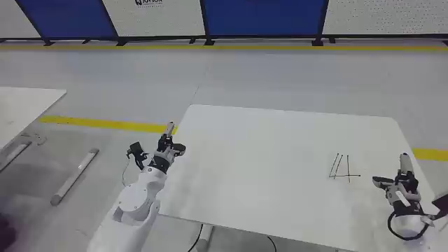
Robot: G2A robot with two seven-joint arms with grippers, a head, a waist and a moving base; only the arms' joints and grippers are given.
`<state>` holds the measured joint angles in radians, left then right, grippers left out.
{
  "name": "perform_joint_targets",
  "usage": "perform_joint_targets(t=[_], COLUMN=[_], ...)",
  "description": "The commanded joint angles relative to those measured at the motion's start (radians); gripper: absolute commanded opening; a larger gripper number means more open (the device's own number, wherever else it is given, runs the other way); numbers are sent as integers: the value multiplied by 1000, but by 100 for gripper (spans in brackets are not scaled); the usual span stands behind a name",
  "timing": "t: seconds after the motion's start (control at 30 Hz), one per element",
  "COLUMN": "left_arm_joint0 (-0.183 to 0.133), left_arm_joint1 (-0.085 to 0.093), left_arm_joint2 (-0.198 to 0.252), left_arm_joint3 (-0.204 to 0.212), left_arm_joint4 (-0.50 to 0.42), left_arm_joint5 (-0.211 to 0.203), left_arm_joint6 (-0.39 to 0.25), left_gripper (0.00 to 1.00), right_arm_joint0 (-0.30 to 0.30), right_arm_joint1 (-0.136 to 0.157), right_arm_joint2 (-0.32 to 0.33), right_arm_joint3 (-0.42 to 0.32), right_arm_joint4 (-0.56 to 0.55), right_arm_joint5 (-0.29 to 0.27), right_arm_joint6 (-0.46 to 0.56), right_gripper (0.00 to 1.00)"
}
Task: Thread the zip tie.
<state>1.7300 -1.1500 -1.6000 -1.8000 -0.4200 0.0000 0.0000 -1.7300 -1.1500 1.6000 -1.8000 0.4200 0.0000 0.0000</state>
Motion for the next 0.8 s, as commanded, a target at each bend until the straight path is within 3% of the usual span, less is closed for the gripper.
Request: perform_joint_targets(t=[0.0,0.03,0.07,0.1,0.13,0.17,0.2,0.23,0.27,0.3,0.37,0.4,0.43,0.47,0.5,0.53,0.57,0.6,0.63,0.67,0.7,0.73,0.77], left_arm_joint0=[0,0,0,0,0,0,0,0,0,0,0,0,0,0,0,0,0,0,0,0,0,0,0], left_arm_joint1=[0,0,0,0,0,0,0,0,0,0,0,0,0,0,0,0,0,0,0,0,0,0,0], left_arm_joint2=[0,0,0,0,0,0,0,0,0,0,0,0,0,0,0,0,0,0,0,0,0,0,0], left_arm_joint3=[0,0,0,0,0,0,0,0,0,0,0,0,0,0,0,0,0,0,0,0,0,0,0], left_arm_joint4=[0,0,0,0,0,0,0,0,0,0,0,0,0,0,0,0,0,0,0,0,0,0,0], left_arm_joint5=[0,0,0,0,0,0,0,0,0,0,0,0,0,0,0,0,0,0,0,0,0,0,0], left_arm_joint6=[0,0,0,0,0,0,0,0,0,0,0,0,0,0,0,0,0,0,0,0,0,0,0], left_gripper=[100,100,78,78,100,100,100,100,78,100,100,100,78,100,100,78,100,78,78,78,78,100,100], right_arm_joint0=[0,0,0,0,0,0,0,0,0,0,0,0,0,0,0,0,0,0,0,0,0,2,-2], right_arm_joint1=[0,0,0,0,0,0,0,0,0,0,0,0,0,0,0,0,0,0,0,0,0,1,9], right_arm_joint2=[0,0,0,0,0,0,0,0,0,0,0,0,0,0,0,0,0,0,0,0,0,0,35], right_arm_joint3=[0,0,0,0,0,0,0,0,0,0,0,0,0,0,0,0,0,0,0,0,0,-11,-8], right_arm_joint4=[0,0,0,0,0,0,0,0,0,0,0,0,0,0,0,0,0,0,0,0,0,2,6], right_arm_joint5=[0,0,0,0,0,0,0,0,0,0,0,0,0,0,0,0,0,0,0,0,0,-5,-10], right_arm_joint6=[0,0,0,0,0,0,0,0,0,0,0,0,0,0,0,0,0,0,0,0,0,33,135], right_gripper=[78,78,78,100,78,78,100,100,78,100,100,78,100,100,78,78,78,78,100,100,78,100,100])
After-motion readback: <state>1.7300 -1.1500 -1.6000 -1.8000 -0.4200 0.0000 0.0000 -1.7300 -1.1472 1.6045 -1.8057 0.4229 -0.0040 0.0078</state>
